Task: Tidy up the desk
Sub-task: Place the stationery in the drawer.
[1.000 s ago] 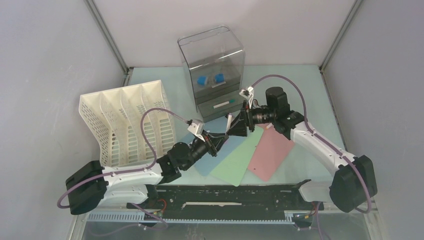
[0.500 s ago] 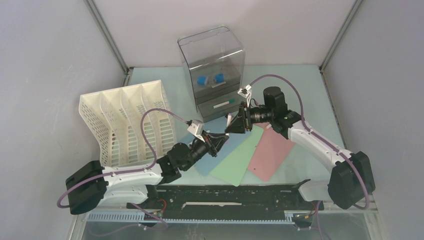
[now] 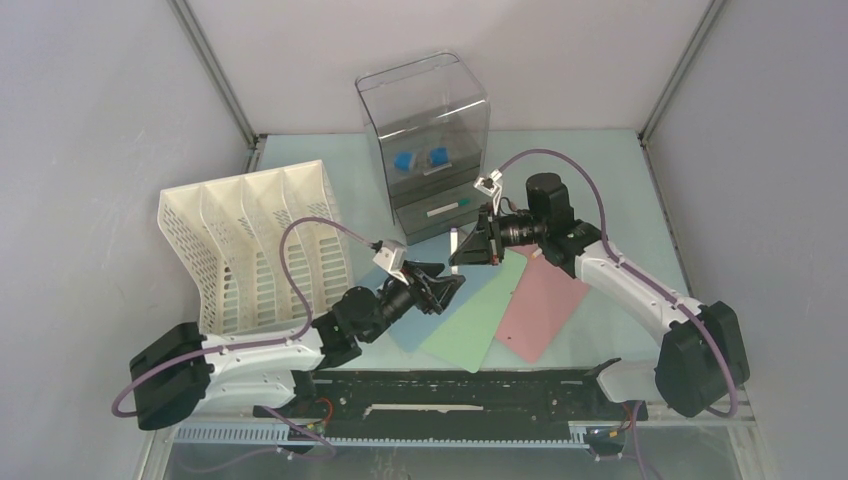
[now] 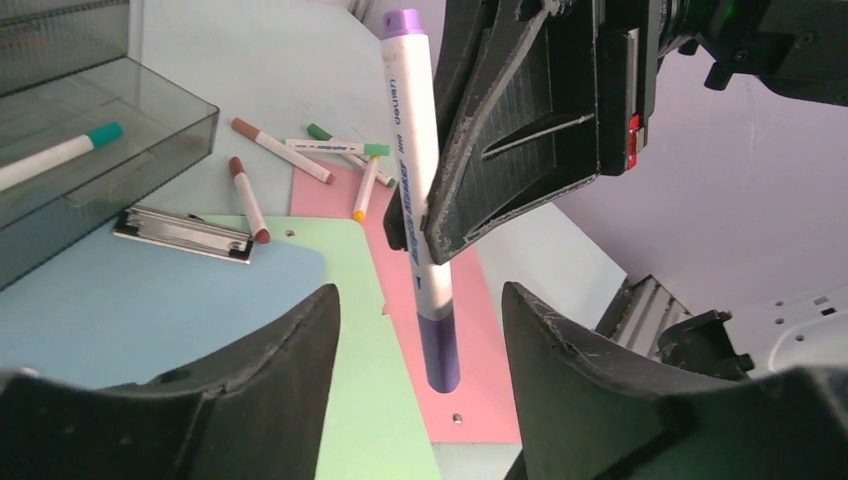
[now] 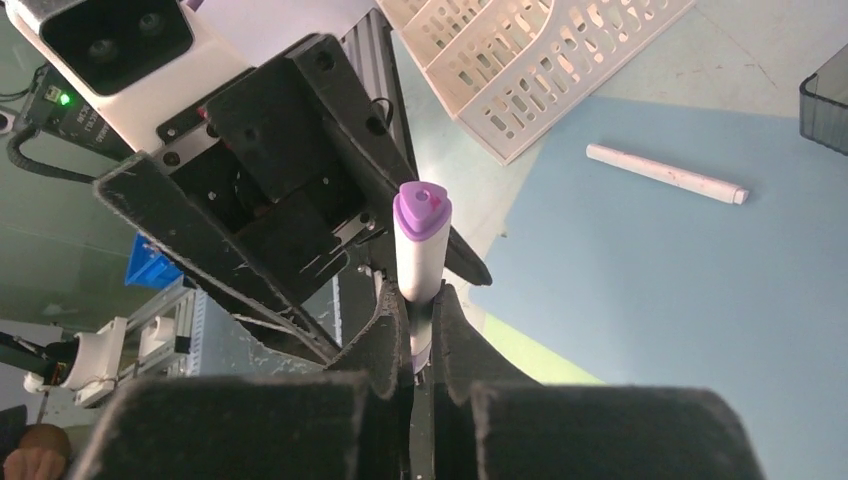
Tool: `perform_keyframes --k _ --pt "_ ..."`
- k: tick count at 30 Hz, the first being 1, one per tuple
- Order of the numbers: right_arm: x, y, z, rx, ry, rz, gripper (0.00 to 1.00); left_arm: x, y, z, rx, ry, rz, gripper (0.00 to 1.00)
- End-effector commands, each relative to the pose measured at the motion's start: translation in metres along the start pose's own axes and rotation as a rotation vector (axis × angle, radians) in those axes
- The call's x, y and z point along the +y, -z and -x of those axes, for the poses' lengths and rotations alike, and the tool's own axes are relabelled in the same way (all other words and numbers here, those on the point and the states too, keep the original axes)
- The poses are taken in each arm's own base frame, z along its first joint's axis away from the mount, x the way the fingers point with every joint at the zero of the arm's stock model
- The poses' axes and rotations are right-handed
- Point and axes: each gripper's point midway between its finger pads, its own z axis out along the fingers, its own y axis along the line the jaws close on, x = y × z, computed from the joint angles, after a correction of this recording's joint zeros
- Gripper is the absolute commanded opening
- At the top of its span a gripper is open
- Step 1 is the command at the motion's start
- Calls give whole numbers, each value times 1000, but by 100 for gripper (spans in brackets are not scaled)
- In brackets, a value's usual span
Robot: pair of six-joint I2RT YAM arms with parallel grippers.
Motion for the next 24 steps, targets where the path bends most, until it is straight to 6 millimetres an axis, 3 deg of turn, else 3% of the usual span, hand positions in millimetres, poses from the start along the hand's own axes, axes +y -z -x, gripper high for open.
perform_keyframes --k 1,6,13,24 --pt "11 2 2 2 96 46 0 5 8 8 -24 -31 25 73" --pt "20 16 -10 45 261 117 0 19 19 7 9 -105 80 99" --pt "2 36 -10 98 419 4 0 46 34 -2 120 -234 172 100" --pt "-57 57 1 244 610 -326 0 75 50 -10 151 -218 256 100"
